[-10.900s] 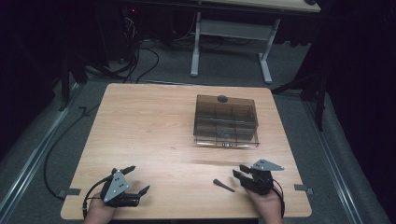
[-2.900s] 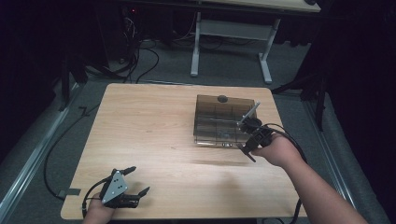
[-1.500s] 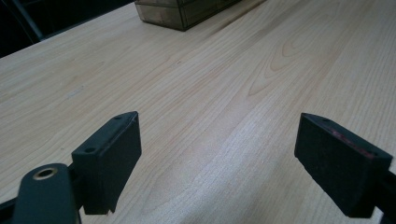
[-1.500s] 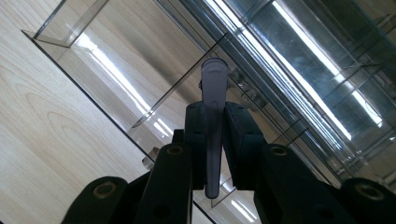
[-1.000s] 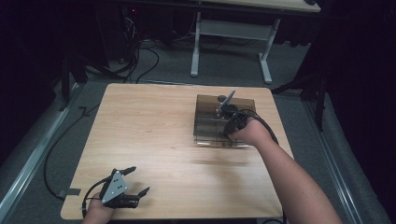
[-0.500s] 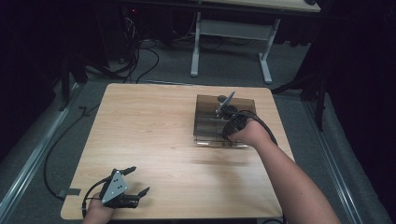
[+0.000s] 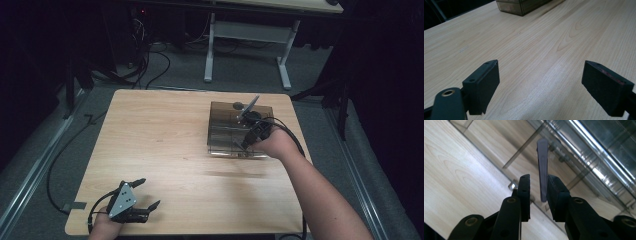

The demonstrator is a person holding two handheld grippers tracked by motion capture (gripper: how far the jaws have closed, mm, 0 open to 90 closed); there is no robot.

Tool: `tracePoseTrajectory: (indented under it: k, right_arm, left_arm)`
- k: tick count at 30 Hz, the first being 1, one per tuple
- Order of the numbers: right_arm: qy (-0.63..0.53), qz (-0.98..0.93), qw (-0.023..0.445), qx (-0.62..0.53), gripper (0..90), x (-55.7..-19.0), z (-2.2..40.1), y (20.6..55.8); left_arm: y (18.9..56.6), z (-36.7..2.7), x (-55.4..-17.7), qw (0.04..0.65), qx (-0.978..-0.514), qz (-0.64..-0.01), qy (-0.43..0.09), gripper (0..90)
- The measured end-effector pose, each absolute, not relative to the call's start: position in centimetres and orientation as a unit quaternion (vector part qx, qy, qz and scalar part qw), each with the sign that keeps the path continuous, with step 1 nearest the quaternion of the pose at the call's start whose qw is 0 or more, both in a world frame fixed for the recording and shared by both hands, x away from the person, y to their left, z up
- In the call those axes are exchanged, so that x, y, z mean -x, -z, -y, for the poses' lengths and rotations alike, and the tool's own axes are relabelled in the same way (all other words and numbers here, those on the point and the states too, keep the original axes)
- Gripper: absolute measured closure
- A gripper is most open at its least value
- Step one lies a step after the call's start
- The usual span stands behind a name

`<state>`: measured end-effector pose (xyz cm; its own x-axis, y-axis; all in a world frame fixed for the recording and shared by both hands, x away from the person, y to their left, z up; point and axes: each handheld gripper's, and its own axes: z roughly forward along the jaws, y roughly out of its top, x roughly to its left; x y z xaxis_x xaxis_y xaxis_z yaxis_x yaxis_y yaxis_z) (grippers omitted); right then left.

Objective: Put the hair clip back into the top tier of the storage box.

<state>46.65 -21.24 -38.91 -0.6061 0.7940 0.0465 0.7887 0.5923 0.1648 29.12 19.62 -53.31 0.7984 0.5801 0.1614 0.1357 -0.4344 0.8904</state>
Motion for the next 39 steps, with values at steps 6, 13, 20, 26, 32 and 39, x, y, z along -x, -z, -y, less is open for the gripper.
tracePoseTrajectory:
  k: [6, 13, 20, 26, 32, 39]
  right_arm:
    - [-0.088, -0.89, 0.015, -0.448, 77.9, -45.4, 21.9, 38.4]
    - [-0.089, -0.892, 0.013, -0.443, 79.2, -44.0, 22.3, 38.6]
    - [-0.087, -0.887, 0.003, -0.454, 79.8, -42.8, 22.7, 39.3]
    - [-0.094, -0.888, 0.001, -0.451, 79.9, -42.2, 23.1, 40.2]
    - [-0.102, -0.886, 0.01, -0.453, 76.7, -41.2, 23.5, 42.0]
    - [-0.129, -0.876, 0.026, -0.465, 73.9, -40.1, 24.2, 43.8]
  left_arm:
    - [53.3, -19.6, -29.1, 0.484, -0.815, -0.221, -0.23, 15.2]
    - [53.3, -19.6, -29.1, 0.485, -0.814, -0.222, -0.229, 15.2]
    - [53.3, -19.6, -29.1, 0.485, -0.814, -0.222, -0.23, 15.2]
    - [53.3, -19.6, -29.1, 0.485, -0.814, -0.222, -0.229, 15.2]
    - [53.3, -19.6, -29.1, 0.484, -0.814, -0.223, -0.23, 15.2]
    - [53.3, -19.6, -29.1, 0.483, -0.815, -0.223, -0.231, 15.2]
